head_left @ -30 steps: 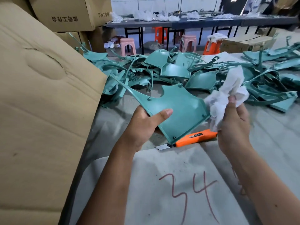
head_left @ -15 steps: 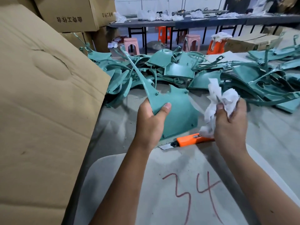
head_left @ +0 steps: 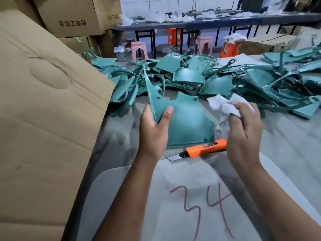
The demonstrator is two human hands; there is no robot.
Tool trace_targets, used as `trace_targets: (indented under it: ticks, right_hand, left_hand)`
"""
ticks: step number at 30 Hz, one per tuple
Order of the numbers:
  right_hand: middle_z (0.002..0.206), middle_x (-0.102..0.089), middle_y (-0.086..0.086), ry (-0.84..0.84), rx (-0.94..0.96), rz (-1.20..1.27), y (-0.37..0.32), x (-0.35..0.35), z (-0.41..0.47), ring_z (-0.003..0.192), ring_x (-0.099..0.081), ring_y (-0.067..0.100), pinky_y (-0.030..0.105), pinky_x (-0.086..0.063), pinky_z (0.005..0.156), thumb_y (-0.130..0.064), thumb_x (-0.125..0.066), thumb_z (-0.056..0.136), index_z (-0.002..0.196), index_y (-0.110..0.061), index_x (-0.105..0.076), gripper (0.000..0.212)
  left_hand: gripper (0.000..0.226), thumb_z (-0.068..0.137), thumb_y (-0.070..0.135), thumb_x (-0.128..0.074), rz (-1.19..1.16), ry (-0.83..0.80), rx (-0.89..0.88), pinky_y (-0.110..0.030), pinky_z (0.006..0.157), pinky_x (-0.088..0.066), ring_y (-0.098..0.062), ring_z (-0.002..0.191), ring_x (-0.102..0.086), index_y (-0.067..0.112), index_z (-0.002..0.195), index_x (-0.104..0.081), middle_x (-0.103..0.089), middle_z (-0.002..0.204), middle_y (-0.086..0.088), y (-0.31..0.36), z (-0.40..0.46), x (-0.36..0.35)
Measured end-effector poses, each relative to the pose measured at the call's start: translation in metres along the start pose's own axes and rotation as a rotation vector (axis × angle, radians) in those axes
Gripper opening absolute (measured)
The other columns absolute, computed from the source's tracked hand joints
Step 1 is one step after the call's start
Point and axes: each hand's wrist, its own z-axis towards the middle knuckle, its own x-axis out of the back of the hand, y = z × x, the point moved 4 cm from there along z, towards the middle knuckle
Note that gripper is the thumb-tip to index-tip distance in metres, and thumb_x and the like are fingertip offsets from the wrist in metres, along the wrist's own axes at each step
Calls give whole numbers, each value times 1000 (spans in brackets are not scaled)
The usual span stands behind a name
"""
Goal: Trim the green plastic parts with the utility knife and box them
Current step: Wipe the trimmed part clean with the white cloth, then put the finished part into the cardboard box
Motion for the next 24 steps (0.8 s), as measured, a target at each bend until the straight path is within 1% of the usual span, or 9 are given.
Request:
trace_targets:
  ticks: [3,5,7,10,14,16,18,20,24]
  right_hand:
    - [120,-61,2,-297,51,66,-10,-15,-6,120,-54,11,20,-38,100,-20,-42,109,115,-8,-68,29]
    - [115,-65,3,-412,20,103,-15,-24,-11,108,-61,8,22,-45,90,-15,-46,110,112,-6,-67,24]
    - [106,-65,6,-444,-259,397,-14,-31,-18,90,-66,4,19,-52,78,-6,-49,108,110,-3,-66,18]
    - [110,-65,19,-461,-572,680,-8,-43,-32,91,-64,21,45,-58,81,-7,-54,106,127,-19,-59,24]
    - [108,-65,-2,-366,-161,148,-8,-41,-22,94,-62,13,37,-53,83,-10,-69,97,120,-22,-48,33]
    - [118,-64,-4,-377,52,-173,-8,-43,-22,111,-58,17,45,-47,98,-13,-74,92,112,-19,-60,26]
    - [131,-63,-7,-441,97,-360,-6,-45,-23,132,-50,17,55,-28,116,-22,-70,93,108,-22,-71,16]
    - [129,-67,-10,-408,42,-283,-8,-41,-21,136,-50,12,57,-17,121,-28,-55,100,108,-23,-76,23]
    - [109,-74,-7,-99,78,-81,-22,-16,-9,112,-64,18,59,-41,102,-28,-37,108,107,-15,-76,41]
  left_hand:
    - [18,103,29,-59,29,-50,37,-33,86,-58,-16,102,-72,15,112,-64,-76,107,1,-4,-6,-5]
    - [26,102,37,-55,85,-53,45,-37,82,-59,-19,97,-73,14,107,-66,-77,102,-2,-5,-6,-2]
    - [31,100,42,-55,155,-67,52,-44,84,-60,-21,96,-74,15,105,-69,-77,100,-2,-5,-3,7]
    - [29,98,44,-56,243,-37,36,-46,87,-60,-17,94,-73,20,103,-71,-77,97,4,-1,2,27]
    - [32,97,45,-56,281,173,-4,-42,80,-59,-20,87,-70,15,98,-68,-74,90,1,5,5,50]
    - [25,100,39,-57,264,242,-24,-33,74,-56,-13,82,-68,16,97,-68,-72,88,4,8,4,52]
    - [22,104,31,-58,231,279,-11,-27,76,-53,-10,84,-67,12,102,-68,-72,92,4,7,2,49]
    - [23,104,27,-58,204,323,14,-28,80,-53,-14,90,-68,7,106,-68,-73,97,0,6,-2,42]
    - [27,103,29,-59,281,352,24,-30,83,-53,-24,99,-69,4,109,-67,-74,104,-8,18,-8,27]
